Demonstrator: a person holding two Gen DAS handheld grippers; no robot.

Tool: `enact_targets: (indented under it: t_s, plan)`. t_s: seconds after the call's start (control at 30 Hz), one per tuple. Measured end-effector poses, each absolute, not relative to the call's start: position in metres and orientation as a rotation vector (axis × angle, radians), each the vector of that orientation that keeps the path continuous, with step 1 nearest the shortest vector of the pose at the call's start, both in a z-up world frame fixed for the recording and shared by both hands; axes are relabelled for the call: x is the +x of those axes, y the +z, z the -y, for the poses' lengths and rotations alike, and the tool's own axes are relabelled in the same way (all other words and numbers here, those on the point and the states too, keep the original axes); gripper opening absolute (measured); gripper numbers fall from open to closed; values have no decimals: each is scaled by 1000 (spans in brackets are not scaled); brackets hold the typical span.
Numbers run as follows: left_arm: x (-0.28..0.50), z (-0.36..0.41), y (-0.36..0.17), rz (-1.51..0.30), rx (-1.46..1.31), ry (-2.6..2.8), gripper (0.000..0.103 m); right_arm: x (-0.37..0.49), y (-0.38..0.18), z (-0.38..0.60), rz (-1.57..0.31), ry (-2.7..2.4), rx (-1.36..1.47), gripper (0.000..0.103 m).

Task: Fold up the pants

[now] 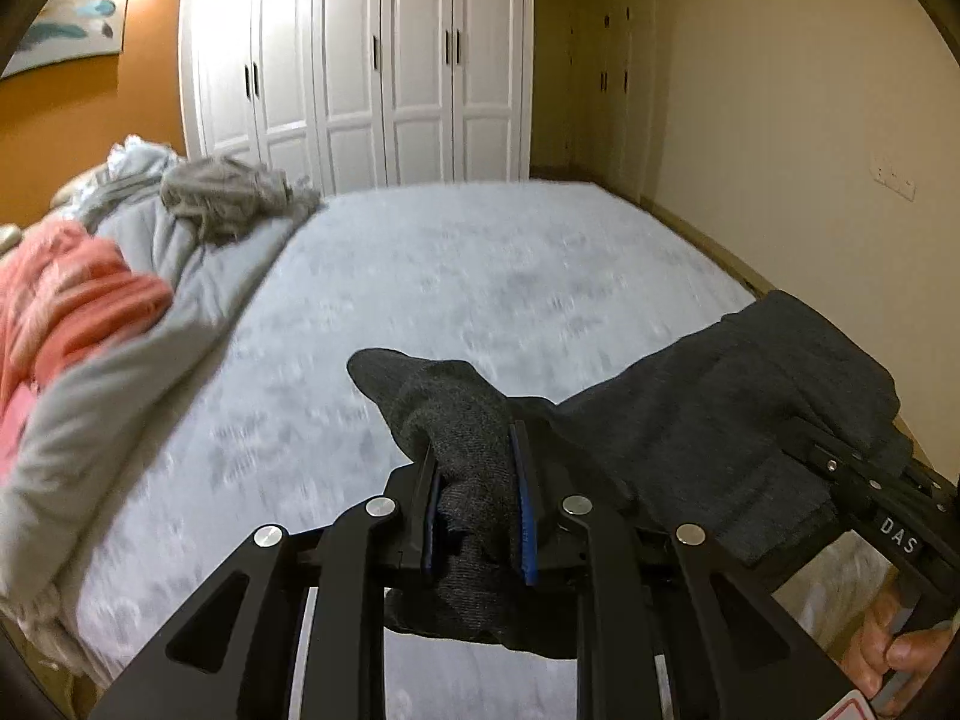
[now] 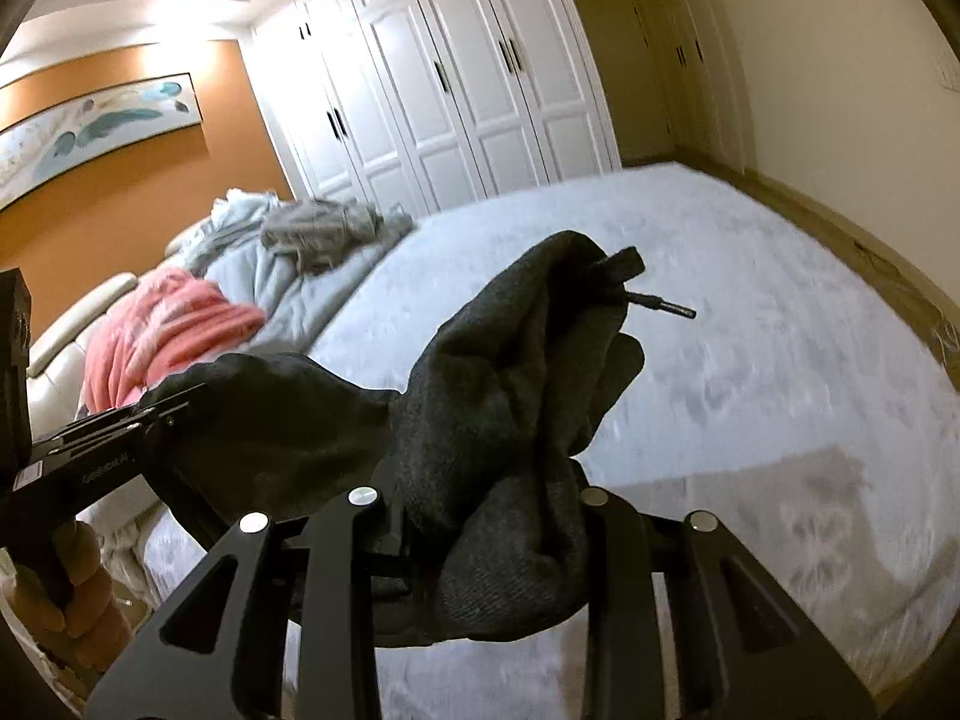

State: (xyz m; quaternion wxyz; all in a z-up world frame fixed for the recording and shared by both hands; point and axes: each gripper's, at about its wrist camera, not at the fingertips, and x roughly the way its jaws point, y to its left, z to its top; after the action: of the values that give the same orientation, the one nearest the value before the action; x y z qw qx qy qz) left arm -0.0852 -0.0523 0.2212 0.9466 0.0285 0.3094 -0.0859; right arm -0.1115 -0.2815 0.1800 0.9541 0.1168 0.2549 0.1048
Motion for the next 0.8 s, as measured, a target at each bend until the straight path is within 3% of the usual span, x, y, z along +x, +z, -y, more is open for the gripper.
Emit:
enact_targets:
  t_s: [0.43, 0.6, 0.67, 0.7, 0.73, 0.8]
  plan:
    - [40, 54, 265, -512, 100, -119, 17, 16, 216, 279, -388, 220, 203, 27]
    - [102, 55, 257, -508, 87, -122, 18, 88, 204, 292, -413, 206, 221, 29]
    - [132, 52, 237, -533, 53, -109, 33, 120, 178, 302, -455, 180, 245, 39]
    - [155, 49, 213, -566, 28, -95, 48, 146, 153, 310, -514, 160, 242, 43]
    - [170, 44, 192, -597, 13, -83, 86, 170, 120, 318, -602, 95, 225, 53]
    - [196, 30, 121, -723, -27, -46, 88, 186, 60, 336, -762, -77, 172, 56]
